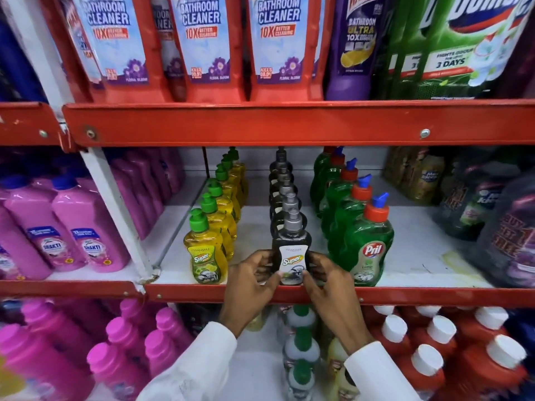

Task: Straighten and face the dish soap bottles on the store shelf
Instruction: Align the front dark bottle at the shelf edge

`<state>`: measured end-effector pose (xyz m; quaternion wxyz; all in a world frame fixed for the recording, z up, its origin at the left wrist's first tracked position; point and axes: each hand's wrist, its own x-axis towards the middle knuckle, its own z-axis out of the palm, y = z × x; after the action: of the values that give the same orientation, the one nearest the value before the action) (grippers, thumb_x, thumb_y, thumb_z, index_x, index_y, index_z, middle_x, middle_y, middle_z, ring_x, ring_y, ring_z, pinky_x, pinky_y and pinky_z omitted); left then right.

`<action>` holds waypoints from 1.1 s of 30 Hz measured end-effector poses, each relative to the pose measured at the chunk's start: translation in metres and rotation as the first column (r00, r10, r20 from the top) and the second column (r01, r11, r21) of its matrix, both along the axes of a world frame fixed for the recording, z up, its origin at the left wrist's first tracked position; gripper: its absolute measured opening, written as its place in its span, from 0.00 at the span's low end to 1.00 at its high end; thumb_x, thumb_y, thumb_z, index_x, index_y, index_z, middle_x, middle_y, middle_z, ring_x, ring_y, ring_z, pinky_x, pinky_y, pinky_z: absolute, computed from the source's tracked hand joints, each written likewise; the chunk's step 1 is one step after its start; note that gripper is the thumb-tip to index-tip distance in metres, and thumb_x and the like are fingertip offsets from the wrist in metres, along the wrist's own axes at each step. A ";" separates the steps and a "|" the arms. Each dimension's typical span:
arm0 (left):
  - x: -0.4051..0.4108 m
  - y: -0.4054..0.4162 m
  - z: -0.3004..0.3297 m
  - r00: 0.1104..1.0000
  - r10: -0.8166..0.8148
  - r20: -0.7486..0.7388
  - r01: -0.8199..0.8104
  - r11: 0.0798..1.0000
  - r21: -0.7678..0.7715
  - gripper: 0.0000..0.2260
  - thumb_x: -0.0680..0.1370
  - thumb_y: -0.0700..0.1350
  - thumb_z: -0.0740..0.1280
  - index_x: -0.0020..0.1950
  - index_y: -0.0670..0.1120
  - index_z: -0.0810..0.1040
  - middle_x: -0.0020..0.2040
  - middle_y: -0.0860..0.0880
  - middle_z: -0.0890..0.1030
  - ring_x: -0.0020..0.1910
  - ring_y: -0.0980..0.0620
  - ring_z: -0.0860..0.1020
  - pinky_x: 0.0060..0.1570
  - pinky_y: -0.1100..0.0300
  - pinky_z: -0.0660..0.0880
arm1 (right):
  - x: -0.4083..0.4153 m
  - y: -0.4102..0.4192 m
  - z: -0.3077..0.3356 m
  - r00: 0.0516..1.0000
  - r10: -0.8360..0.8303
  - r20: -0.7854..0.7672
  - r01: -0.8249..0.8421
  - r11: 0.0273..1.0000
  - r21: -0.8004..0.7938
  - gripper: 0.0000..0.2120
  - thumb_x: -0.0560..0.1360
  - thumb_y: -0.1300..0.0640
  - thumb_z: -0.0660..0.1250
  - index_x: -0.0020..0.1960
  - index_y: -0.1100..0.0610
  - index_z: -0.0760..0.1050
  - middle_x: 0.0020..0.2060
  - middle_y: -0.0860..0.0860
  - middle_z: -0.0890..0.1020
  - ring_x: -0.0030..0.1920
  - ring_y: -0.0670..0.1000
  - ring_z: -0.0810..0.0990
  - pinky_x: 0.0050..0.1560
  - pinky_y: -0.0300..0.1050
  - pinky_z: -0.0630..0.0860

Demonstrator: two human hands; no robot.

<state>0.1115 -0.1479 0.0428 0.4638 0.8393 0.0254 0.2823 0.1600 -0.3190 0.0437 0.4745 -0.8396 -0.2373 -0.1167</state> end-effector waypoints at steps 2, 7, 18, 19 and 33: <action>-0.001 -0.001 -0.001 1.000 -0.020 0.009 0.020 1.000 -0.012 0.18 0.72 0.36 0.75 0.54 0.55 0.77 0.46 0.60 0.83 0.44 0.65 0.83 0.46 0.66 0.80 | 0.001 0.000 0.000 1.000 -0.009 -0.028 0.009 1.000 -0.015 0.17 0.77 0.58 0.69 0.65 0.54 0.76 0.58 0.49 0.85 0.55 0.45 0.84 0.62 0.42 0.78; -0.002 0.001 -0.002 0.999 -0.035 -0.007 0.035 0.999 -0.037 0.18 0.72 0.36 0.75 0.55 0.53 0.77 0.47 0.60 0.83 0.45 0.65 0.83 0.46 0.68 0.80 | -0.001 -0.001 0.000 0.999 -0.035 -0.041 0.034 0.999 -0.031 0.17 0.76 0.56 0.70 0.65 0.53 0.77 0.57 0.49 0.86 0.54 0.46 0.84 0.61 0.43 0.79; -0.042 0.009 0.011 0.977 0.111 0.181 -0.115 0.993 0.013 0.10 0.75 0.41 0.70 0.56 0.47 0.83 0.52 0.55 0.84 0.51 0.63 0.81 0.53 0.68 0.76 | -0.041 0.013 0.012 0.959 -0.272 0.079 0.239 0.927 0.289 0.14 0.70 0.62 0.76 0.54 0.53 0.82 0.45 0.48 0.87 0.44 0.43 0.85 0.50 0.39 0.82; -0.054 0.014 0.014 0.945 0.181 0.272 -0.189 0.982 0.000 0.08 0.74 0.41 0.68 0.51 0.47 0.84 0.50 0.55 0.84 0.50 0.62 0.81 0.52 0.69 0.75 | -0.051 0.020 0.014 0.957 -0.266 0.118 0.216 0.922 0.321 0.13 0.70 0.64 0.76 0.51 0.52 0.82 0.43 0.48 0.87 0.42 0.43 0.85 0.48 0.37 0.81; -0.063 0.121 -0.002 0.987 0.133 0.088 -0.144 0.980 0.139 0.16 0.73 0.44 0.73 0.61 0.49 0.77 0.50 0.57 0.84 0.47 0.64 0.82 0.50 0.66 0.78 | -0.037 0.139 0.011 0.979 0.203 -0.018 -0.204 0.973 -0.104 0.19 0.75 0.54 0.71 0.65 0.52 0.76 0.57 0.49 0.86 0.55 0.47 0.84 0.58 0.41 0.79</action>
<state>0.0482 -0.0265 0.0410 0.3813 0.8554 0.0451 0.3478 0.1227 -0.1801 0.0547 0.4399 -0.8351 -0.3261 -0.0516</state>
